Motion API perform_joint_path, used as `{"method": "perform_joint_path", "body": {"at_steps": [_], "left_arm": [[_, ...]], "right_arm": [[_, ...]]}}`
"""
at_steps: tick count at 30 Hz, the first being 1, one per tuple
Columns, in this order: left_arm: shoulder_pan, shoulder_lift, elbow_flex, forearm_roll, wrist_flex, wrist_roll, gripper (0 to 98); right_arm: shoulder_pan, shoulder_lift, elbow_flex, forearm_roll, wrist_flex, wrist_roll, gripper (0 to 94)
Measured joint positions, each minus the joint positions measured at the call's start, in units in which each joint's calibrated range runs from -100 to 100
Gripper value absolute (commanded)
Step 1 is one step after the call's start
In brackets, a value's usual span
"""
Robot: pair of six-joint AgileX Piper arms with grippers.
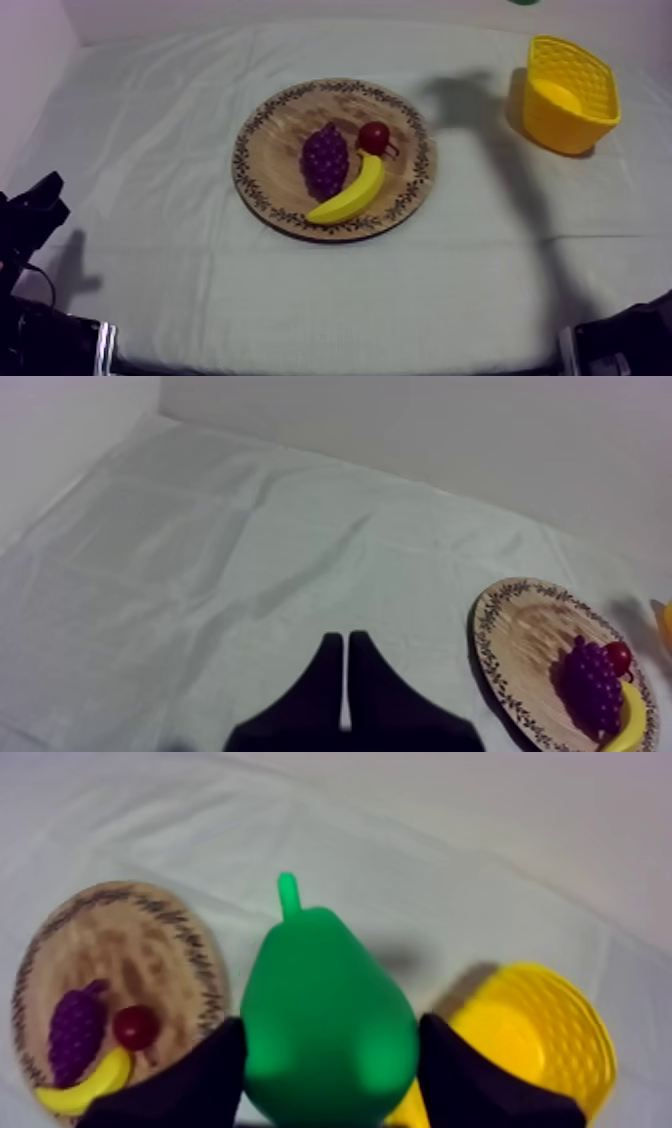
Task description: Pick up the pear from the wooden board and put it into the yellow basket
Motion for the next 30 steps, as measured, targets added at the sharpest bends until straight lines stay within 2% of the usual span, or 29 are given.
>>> {"method": "perform_joint_path", "body": {"at_steps": [7, 12, 14, 18, 21, 25, 30], "left_arm": [[0.0, 0.0, 0.0, 0.0, 0.0, 0.0, 0.1], [0.0, 0.0, 0.0, 0.0, 0.0, 0.0, 0.1], [0.0, 0.0, 0.0, 0.0, 0.0, 0.0, 0.1], [0.0, 0.0, 0.0, 0.0, 0.0, 0.0, 0.1], [0.0, 0.0, 0.0, 0.0, 0.0, 0.0, 0.1], [0.0, 0.0, 0.0, 0.0, 0.0, 0.0, 0.1], [0.0, 0.0, 0.0, 0.0, 0.0, 0.0, 0.1]], "right_arm": [[6.52, 2.3, 5.99, 0.74, -4.9, -0.75, 42.0], [9.4, 5.07, 9.34, 1.52, -8.1, -1.66, 42.7], [9.98, 6.17, 10.43, 1.59, -9.47, -2.15, 47.2], [10.41, 7.47, 11.95, 2.5, -10.96, -3.47, 62.3], [10.45, 7.76, 12.35, 3.16, -11.11, -4.82, 69.2], [10.57, 6.49, 13.09, 3.63, -10.44, -6.65, 71.7], [10.27, 1.91, 15.25, 4.1, -10.05, -8.1, 67.6]]}}
